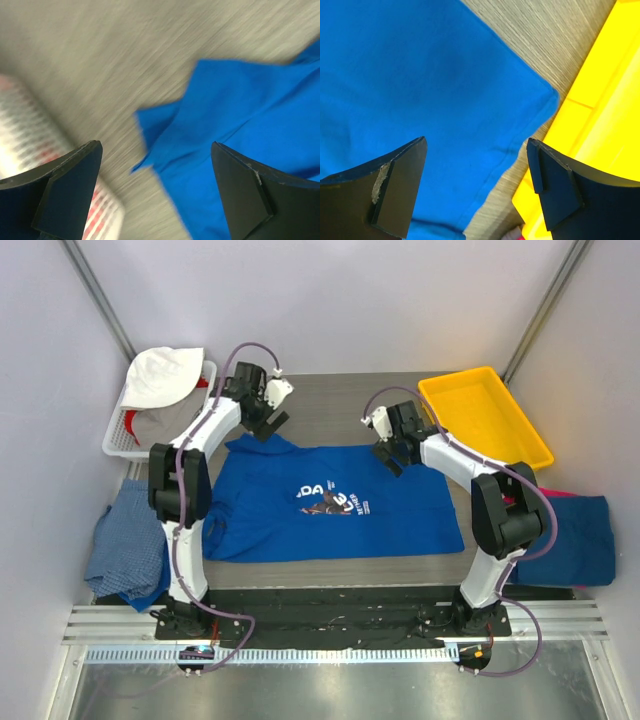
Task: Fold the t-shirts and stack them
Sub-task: Grap the side of the flattened tshirt furthest away from the robot with both arms
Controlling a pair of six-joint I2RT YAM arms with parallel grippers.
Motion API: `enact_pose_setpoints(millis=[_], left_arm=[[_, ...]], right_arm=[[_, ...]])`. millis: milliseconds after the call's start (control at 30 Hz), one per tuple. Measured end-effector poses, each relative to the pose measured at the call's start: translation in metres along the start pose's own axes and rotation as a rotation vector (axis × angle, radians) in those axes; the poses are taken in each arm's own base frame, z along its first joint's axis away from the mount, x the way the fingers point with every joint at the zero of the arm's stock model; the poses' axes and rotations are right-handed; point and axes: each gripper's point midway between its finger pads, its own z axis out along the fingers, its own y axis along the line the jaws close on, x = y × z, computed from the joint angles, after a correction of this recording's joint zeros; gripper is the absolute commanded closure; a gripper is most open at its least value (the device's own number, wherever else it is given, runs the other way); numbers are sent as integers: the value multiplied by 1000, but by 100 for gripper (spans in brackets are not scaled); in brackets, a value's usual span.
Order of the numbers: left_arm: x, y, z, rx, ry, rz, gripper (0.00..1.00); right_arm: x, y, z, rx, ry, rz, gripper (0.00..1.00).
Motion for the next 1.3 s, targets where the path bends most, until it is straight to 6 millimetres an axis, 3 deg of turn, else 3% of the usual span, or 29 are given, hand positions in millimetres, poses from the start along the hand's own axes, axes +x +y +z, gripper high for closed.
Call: enact_pose_setpoints(millis=[200, 500, 800, 1300], left_arm=[[-11, -27, 36, 133, -8, -40, 8], [-35, -29, 57, 177, -64, -98, 21], [-24, -39, 83, 204, -28, -134, 24], [-24, -39, 93, 201, -15, -157, 36]], right_arm=[[3, 2, 12, 4, 25, 17, 12], [3, 2, 13, 11, 20, 23, 12], [23, 14, 18, -10, 65, 11, 12], [39, 24, 15, -26, 85, 8, 13]])
